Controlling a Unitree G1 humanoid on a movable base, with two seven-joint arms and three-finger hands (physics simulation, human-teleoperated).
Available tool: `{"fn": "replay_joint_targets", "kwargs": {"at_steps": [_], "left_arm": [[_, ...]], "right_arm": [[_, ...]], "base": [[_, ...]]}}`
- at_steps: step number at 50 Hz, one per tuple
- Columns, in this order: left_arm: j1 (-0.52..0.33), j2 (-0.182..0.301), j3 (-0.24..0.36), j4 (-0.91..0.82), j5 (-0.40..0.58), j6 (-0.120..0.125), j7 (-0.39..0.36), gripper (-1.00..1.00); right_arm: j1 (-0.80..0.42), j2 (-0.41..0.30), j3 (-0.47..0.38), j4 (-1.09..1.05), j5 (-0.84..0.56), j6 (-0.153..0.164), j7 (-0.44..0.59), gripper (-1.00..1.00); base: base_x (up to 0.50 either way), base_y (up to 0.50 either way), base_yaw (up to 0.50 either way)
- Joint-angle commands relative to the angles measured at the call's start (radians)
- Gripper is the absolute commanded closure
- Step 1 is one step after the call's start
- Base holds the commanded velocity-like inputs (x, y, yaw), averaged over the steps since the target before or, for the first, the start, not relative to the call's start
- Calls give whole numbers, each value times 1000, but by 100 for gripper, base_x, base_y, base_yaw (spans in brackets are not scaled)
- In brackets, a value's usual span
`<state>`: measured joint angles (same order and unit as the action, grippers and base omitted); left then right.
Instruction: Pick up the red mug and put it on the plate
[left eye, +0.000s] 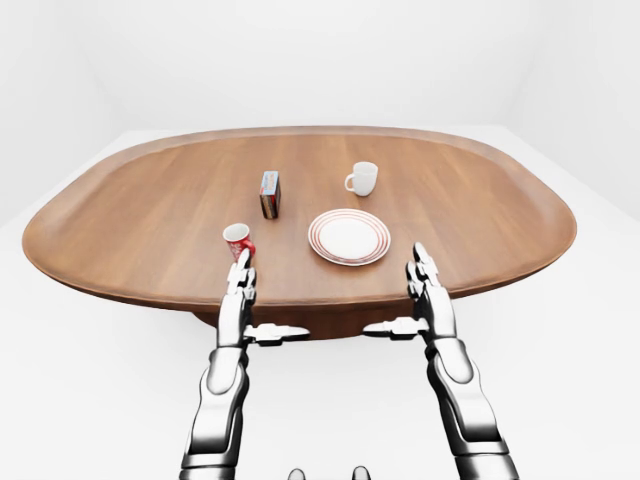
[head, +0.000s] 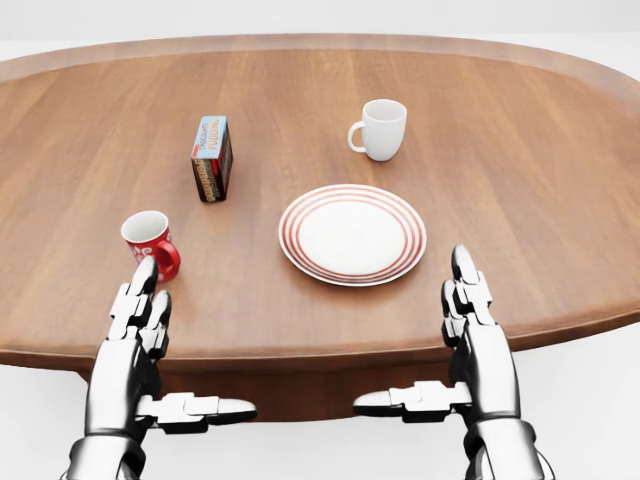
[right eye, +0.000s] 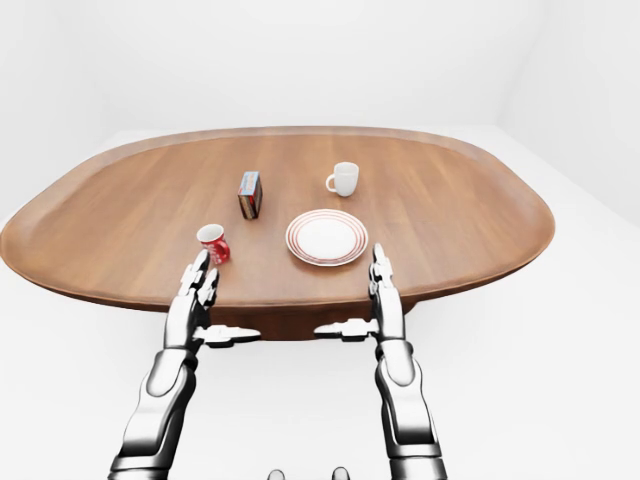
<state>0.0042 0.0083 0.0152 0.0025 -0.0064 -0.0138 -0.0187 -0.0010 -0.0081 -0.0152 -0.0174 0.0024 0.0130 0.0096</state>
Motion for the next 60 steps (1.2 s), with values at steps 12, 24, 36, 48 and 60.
{"fn": "replay_joint_targets", "kwargs": {"at_steps": [12, 24, 36, 48, 60], "left_arm": [[-10, 18, 45, -152, -35, 59, -28, -96], [-320, 159, 230, -655, -412, 101, 218, -95], [-303, 154, 208, -627, -404, 101, 220, -95], [-300, 157, 218, -601, -404, 101, 213, -95], [-299, 159, 219, -602, -403, 101, 216, -95]], "right_arm": [[-7, -9, -24, -202, -3, 74, 15, -100], [-182, -60, -119, -700, 175, 74, -61, -100], [-172, -67, -114, -687, 152, 74, -57, -100], [-165, -64, -109, -694, 147, 74, -39, -100], [-159, -61, -113, -697, 151, 74, -37, -100]], "base": [[0, 0, 0], [0, 0, 0], [0, 0, 0], [0, 41, 0], [0, 50, 0]]}}
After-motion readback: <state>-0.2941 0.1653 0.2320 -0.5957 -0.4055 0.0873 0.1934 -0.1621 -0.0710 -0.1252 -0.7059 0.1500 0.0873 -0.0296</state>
